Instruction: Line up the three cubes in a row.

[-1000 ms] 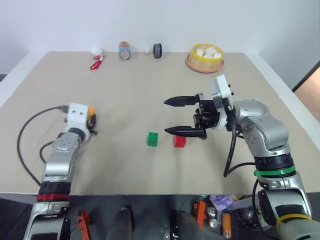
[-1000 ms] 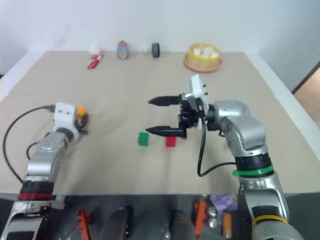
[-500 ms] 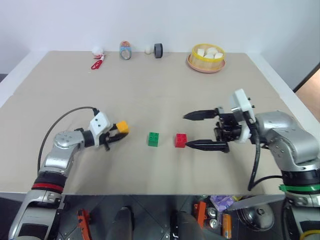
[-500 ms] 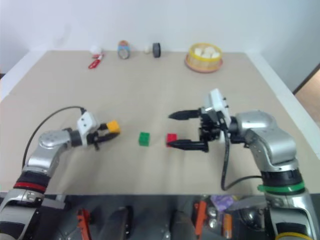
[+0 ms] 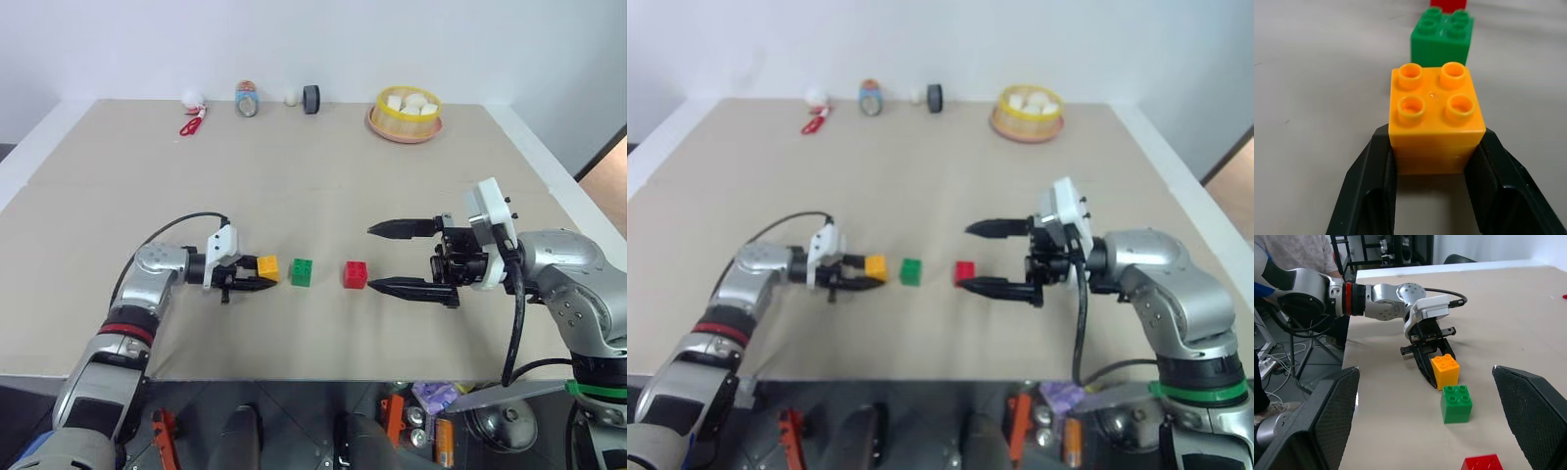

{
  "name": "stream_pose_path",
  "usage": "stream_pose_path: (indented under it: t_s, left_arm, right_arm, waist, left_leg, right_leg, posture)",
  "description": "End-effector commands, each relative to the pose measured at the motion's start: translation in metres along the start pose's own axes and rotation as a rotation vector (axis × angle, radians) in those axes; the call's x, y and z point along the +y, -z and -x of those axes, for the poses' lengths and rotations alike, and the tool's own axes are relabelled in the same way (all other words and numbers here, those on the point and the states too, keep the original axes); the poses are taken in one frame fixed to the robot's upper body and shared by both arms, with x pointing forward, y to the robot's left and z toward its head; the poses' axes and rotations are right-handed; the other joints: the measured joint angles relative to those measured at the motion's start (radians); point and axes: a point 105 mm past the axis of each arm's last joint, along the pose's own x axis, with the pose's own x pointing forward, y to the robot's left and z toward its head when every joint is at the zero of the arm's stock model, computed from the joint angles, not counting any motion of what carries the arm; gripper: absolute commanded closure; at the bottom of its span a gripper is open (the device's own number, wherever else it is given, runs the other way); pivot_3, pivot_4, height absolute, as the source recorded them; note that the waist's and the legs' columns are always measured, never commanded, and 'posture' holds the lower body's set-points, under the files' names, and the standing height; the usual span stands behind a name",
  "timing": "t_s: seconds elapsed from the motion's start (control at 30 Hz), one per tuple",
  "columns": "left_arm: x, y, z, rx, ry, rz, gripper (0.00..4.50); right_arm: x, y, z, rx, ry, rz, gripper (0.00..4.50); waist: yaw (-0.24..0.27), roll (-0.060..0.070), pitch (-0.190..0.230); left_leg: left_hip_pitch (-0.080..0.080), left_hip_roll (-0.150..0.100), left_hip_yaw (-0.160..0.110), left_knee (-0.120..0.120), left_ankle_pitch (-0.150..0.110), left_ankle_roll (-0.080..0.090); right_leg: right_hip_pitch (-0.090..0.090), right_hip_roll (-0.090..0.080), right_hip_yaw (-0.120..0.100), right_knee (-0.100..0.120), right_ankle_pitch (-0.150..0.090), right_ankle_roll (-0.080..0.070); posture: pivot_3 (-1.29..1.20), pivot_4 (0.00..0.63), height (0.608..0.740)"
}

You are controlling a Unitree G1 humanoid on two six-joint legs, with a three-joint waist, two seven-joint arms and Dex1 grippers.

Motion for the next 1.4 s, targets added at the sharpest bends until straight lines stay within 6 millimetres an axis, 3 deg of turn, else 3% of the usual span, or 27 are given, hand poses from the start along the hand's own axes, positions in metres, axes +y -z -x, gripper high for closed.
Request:
stream_pose_path:
  t_s: [0.03, 0.5, 0.83, 1.13, 1.4]
  left_arm:
    - [0.001, -0.008, 0.005, -0.009, 0.036, -0.017, 3.18]
    - [0.003, 0.012, 0.046, 0.069, -0.007, 0.022, 3.18]
    - [0.0, 0.007, 0.039, 0.069, 0.08, -0.011, 3.18]
    - [0.016, -0.021, 0.029, 0.026, 0.089, -0.074, 3.18]
    - [0.009, -0.009, 0.029, 0.092, 0.136, -0.088, 3.18]
  right_arm:
    - [0.004, -0.011, 0.007, -0.015, 0.007, 0.035, 0.0]
    - [0.002, -0.01, 0.007, -0.011, 0.014, 0.033, 0.0]
    - [0.002, -0.01, 0.007, -0.006, 0.006, 0.04, 0.0]
    - [0.008, -0.009, 0.012, 0.013, 0.028, 0.035, 0.0]
    - [0.013, -0.008, 0.015, 0.019, 0.049, 0.028, 0.0]
  waist:
    - [-0.001, 0.0, 0.0]
    - [-0.008, 0.0, 0.0]
    - [-0.009, 0.0, 0.0]
    - [-0.008, 0.0, 0.0]
    - [-0.008, -0.001, 0.0]
  left_leg:
    - [0.0, 0.0, 0.0, 0.0, 0.0, 0.0]
    - [0.0, 0.0, 0.0, 0.0, 0.0, 0.0]
    - [0.001, 0.0, 0.0, 0.0, 0.0, 0.0]
    - [0.0, 0.0, 0.001, 0.002, 0.0, 0.001]
    - [0.0, 0.0, 0.001, 0.002, 0.0, 0.001]
  right_leg:
    - [0.0, 0.0, 0.0, 0.0, 0.0, 0.0]
    - [0.0, 0.0, 0.0, 0.0, 0.0, 0.0]
    - [0.0, 0.0, 0.0, 0.001, 0.0, 0.0]
    - [0.001, 0.0, 0.001, 0.001, 0.001, 0.0]
    - [0.001, 0.0, 0.001, 0.001, 0.001, 0.0]
  posture:
    - [0.0, 0.15, 0.74]
    - [0.0, 0.15, 0.74]
    - [0.0, 0.15, 0.74]
    - [0.0, 0.15, 0.74]
    - [0.0, 0.15, 0.74]
